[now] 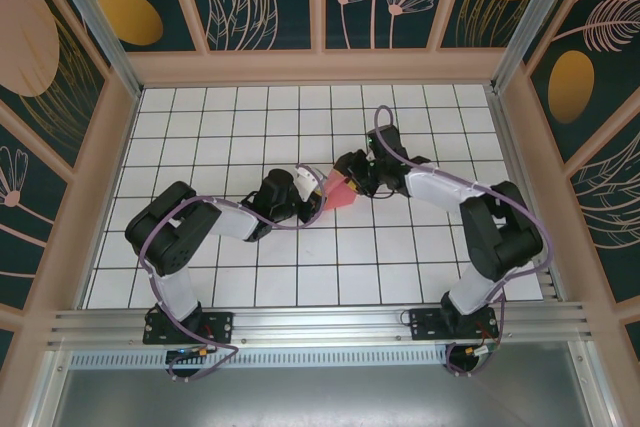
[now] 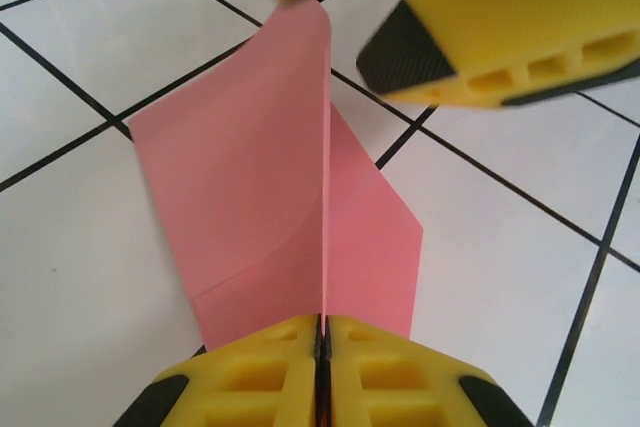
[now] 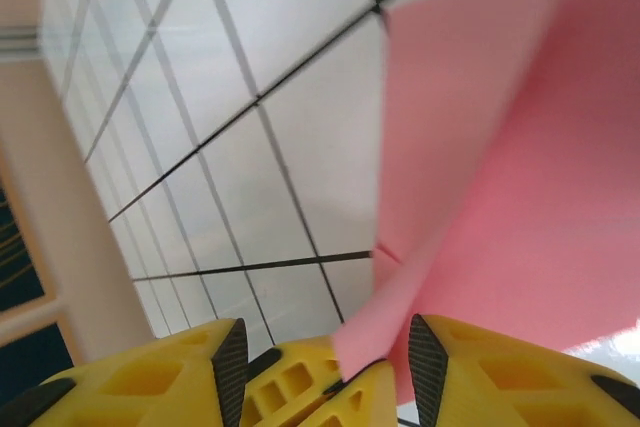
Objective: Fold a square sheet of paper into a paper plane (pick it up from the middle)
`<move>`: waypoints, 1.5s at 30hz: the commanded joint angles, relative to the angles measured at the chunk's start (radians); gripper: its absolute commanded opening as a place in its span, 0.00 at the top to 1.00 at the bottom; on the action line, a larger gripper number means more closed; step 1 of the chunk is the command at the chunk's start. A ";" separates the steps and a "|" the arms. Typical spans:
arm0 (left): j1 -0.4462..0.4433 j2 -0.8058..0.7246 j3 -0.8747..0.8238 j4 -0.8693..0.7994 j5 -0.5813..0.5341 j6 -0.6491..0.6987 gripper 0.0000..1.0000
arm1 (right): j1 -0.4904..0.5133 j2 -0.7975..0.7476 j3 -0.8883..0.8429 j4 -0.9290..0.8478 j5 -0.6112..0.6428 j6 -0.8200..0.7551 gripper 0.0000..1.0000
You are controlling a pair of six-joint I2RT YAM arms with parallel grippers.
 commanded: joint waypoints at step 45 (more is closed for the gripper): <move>-0.002 0.104 0.034 0.075 0.174 -0.570 0.82 | -0.033 0.163 -0.158 0.230 -0.105 -0.277 0.55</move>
